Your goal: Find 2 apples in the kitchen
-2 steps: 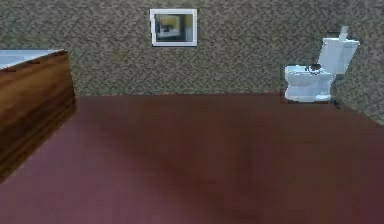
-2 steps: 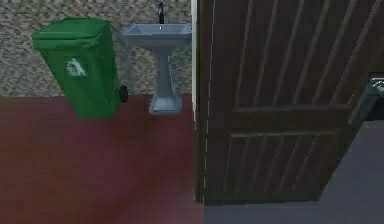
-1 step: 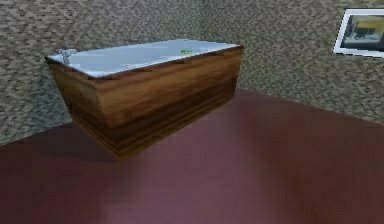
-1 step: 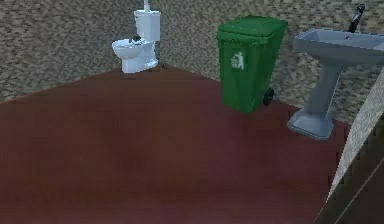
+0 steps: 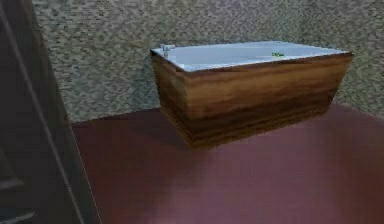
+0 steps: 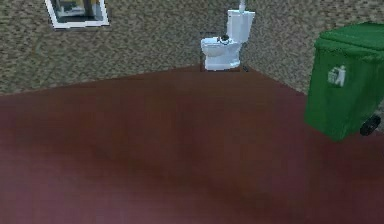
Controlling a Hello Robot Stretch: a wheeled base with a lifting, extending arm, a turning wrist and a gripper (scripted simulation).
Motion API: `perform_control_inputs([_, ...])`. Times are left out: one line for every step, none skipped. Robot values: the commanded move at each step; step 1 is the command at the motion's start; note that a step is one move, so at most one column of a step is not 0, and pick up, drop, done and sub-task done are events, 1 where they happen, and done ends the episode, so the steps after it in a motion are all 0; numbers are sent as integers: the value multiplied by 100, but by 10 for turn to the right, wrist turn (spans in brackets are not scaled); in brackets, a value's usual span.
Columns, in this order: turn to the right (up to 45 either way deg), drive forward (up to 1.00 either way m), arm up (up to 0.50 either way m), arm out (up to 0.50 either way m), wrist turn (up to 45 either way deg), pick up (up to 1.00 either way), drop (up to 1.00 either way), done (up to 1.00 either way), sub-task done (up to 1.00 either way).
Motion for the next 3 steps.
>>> perform_control_inputs([0,100,0,0,0,0,0,0,0])
perform_control_inputs([-150,0,0,0,0,0,0,0,0])
perform_control_inputs([0,10,0,0,0,0,0,0,0])
